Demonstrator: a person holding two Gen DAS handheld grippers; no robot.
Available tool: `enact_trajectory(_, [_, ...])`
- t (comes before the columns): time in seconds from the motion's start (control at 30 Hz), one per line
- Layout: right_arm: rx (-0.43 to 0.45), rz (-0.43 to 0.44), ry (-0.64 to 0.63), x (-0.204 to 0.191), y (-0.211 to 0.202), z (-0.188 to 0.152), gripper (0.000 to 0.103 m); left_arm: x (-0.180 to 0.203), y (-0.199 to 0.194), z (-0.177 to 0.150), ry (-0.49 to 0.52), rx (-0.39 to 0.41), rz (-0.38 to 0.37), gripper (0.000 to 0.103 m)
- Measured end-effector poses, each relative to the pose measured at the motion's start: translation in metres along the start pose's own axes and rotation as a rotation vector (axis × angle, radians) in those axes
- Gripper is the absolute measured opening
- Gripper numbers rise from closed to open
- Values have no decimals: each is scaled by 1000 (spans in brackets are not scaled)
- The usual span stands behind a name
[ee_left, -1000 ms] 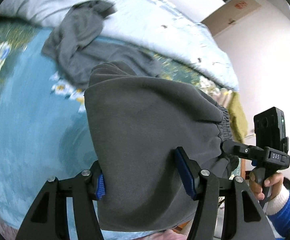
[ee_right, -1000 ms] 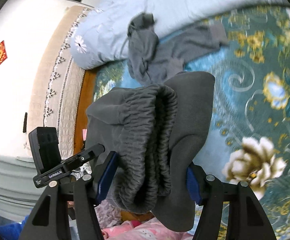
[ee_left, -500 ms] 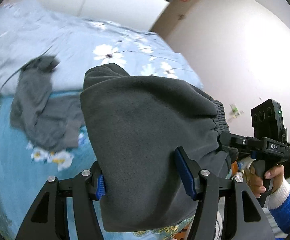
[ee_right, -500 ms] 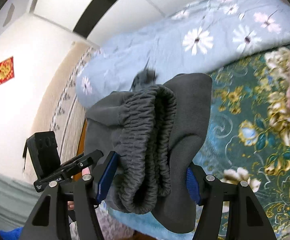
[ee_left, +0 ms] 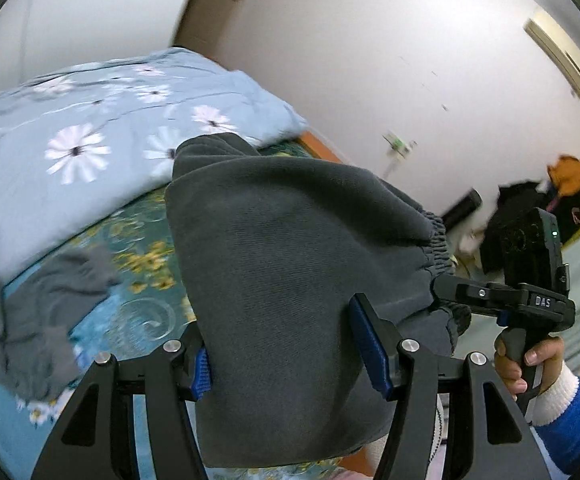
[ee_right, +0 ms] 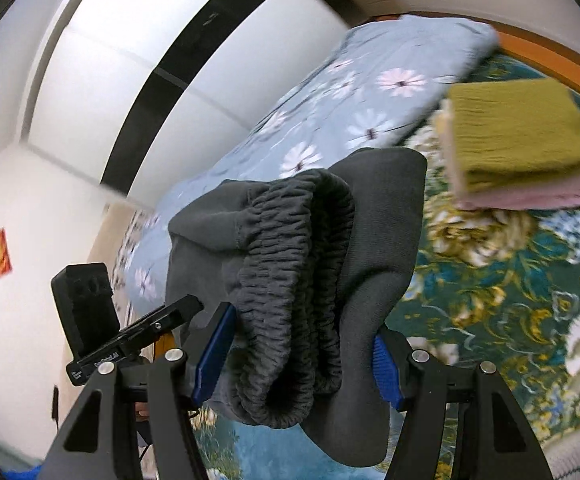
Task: Fold clothes
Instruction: 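Carry the folded sweatpants with both grippers to the yellow and pink towel stack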
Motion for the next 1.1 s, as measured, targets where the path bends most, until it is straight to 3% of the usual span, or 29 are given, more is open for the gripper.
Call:
enact_trajectory(0.2, [30, -25, 73, 74, -25, 22, 66, 45, 72, 28, 49, -77, 12, 62])
enact_trajectory(0.53, [18, -3, 135, 215, -28, 101, 66, 89, 198, 104, -3, -136, 36, 62])
enact_trajectory(0.8, [21, 9, 153, 293, -3, 160, 66, 101, 281, 159, -18, -186, 65, 62])
enact_trajectory(1.1, [30, -20, 150, 353, 17, 208, 66, 95, 352, 203, -46, -205, 37, 62])
Point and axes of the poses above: each gripper's, at about its wrist camera, not at the fingertips, and y roughly the way its jaws point, x to its right, z to its top, the point moved 3 cm from there along y, roughly the way its jaws point, and after that the axes turned 12 degrees about -y, right-handed, at the moved point
